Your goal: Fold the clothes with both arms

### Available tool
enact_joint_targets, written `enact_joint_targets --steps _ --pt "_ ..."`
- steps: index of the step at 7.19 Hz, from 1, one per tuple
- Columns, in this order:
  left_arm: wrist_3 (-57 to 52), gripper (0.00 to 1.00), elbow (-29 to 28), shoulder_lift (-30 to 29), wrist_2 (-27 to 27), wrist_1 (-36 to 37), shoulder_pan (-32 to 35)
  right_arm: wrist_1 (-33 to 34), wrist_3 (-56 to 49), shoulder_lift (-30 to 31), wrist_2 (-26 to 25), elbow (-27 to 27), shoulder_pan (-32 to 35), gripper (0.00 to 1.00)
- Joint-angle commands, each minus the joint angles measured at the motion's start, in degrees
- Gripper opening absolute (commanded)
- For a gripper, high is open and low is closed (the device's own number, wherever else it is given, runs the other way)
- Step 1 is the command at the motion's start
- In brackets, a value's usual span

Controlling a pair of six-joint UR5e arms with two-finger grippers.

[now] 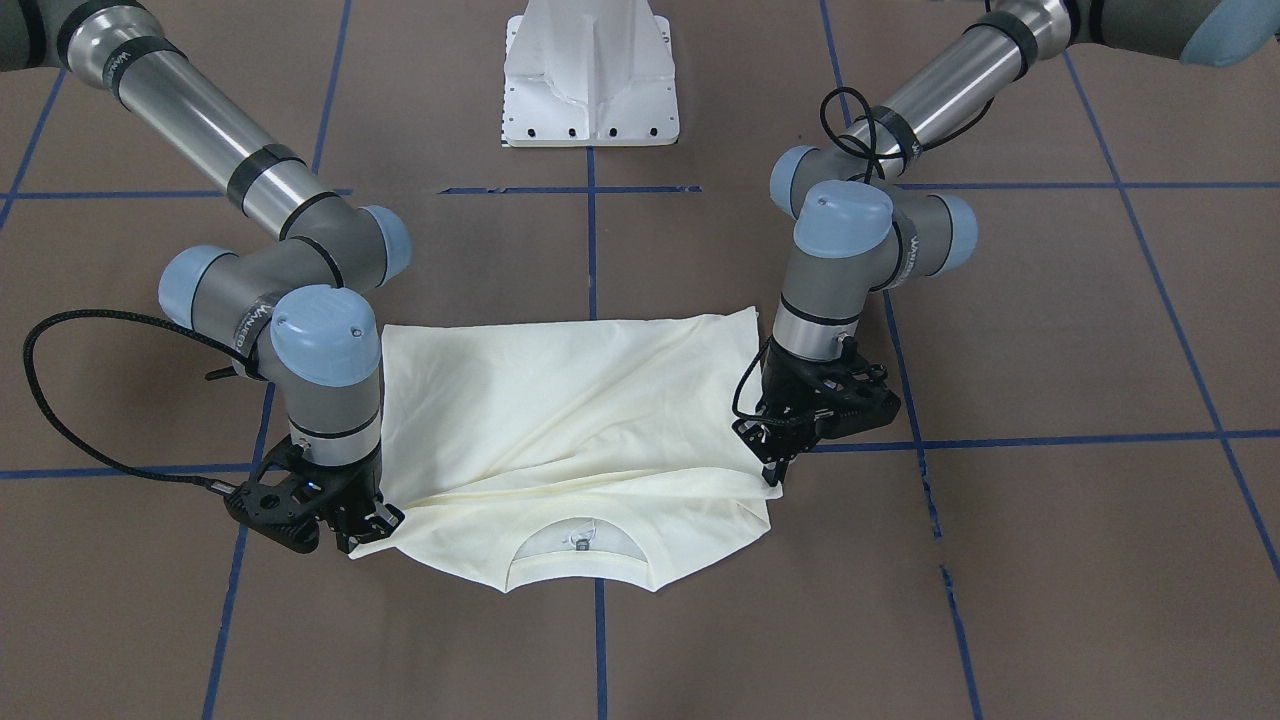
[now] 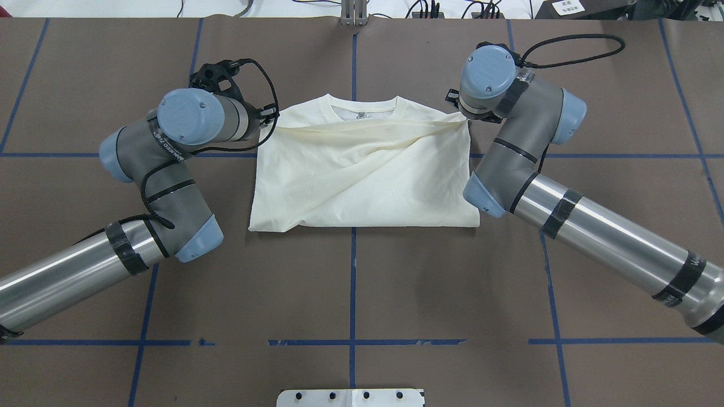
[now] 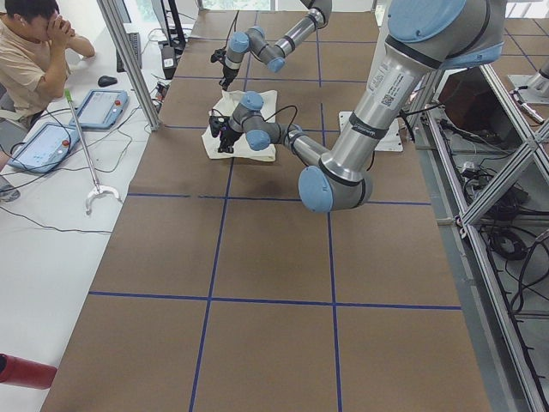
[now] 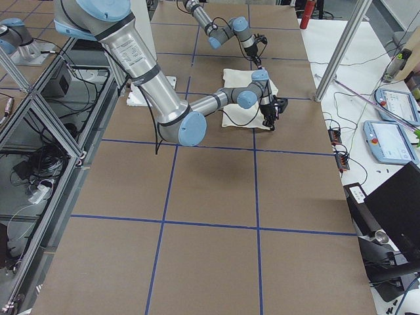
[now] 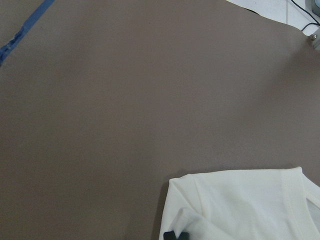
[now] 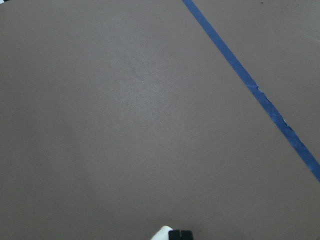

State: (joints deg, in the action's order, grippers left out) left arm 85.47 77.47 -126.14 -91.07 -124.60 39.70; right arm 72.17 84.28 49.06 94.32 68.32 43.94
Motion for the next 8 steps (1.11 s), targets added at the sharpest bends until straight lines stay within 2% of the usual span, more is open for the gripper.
enact_joint_targets --steps 1,2,3,4,5,6,7,8 --pt "-0.65 0.06 -1.52 0.02 0.01 -1.52 1.69 -0.1 0.0 -0.1 -0.02 0.4 -0.09 0.0" --pt "-3.27 0.13 -1.53 0.02 0.01 -1.52 2.22 -0.1 0.0 -0.1 0.07 0.41 -0.09 0.0" --pt "-3.47 0.26 -1.62 0.02 -0.07 -1.52 2.22 -0.1 0.0 -0.19 -0.01 0.41 -0.09 0.0" --pt "-3.56 0.37 -1.71 0.02 -0.07 -1.52 2.22 -0.18 0.0 -0.37 -0.02 0.41 -0.09 0.2" --pt "-3.56 0.43 -1.71 0.11 -0.16 -1.61 2.31 -0.27 0.18 -0.54 -0.02 0.49 -0.09 0.3" --pt "-3.65 0.43 -1.45 0.11 -0.51 -2.56 2.48 -2.19 0.44 -0.46 0.68 1.89 0.17 0.3" --pt "-3.56 0.43 -0.05 0.46 -1.12 -3.88 3.09 -1.77 0.7 3.46 3.47 9.21 0.79 0.34" --pt "-3.12 0.43 1.87 0.98 -3.3 -3.89 3.45 -1.42 1.31 8.72 6.02 17.46 0.88 0.44"
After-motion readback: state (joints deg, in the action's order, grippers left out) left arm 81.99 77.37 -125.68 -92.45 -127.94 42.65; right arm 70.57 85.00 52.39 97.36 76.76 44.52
